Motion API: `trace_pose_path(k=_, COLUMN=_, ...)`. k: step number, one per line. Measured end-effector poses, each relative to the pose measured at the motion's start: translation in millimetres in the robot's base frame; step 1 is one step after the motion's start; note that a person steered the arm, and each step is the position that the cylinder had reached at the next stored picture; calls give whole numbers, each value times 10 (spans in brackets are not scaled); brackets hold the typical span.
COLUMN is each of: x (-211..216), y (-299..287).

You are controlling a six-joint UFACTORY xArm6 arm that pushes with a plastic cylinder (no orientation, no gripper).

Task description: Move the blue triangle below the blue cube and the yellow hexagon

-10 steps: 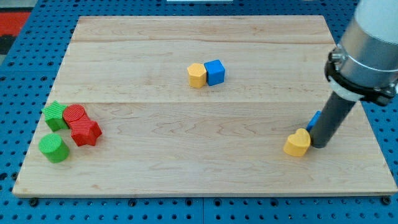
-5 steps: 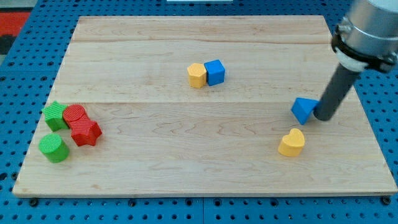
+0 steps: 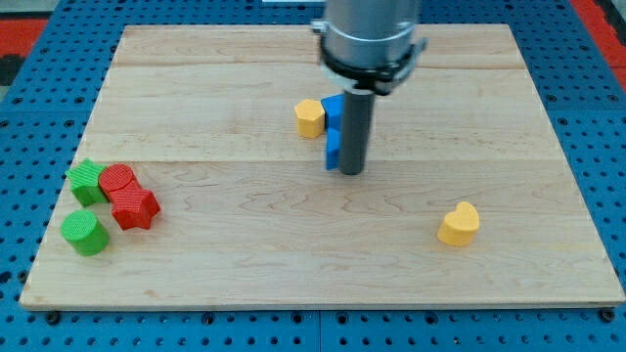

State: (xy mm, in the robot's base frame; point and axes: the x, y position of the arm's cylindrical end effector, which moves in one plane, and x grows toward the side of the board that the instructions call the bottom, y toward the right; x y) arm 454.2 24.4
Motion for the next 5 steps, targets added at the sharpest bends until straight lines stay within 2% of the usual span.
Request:
trace_pose_path(k=1, x=-138, y=-380)
trace_pose_path(k=3, x=-212, y=-232)
trace_pose_path(k=4, x=52, y=-69)
trace_pose_path(k=5, x=223, y=683)
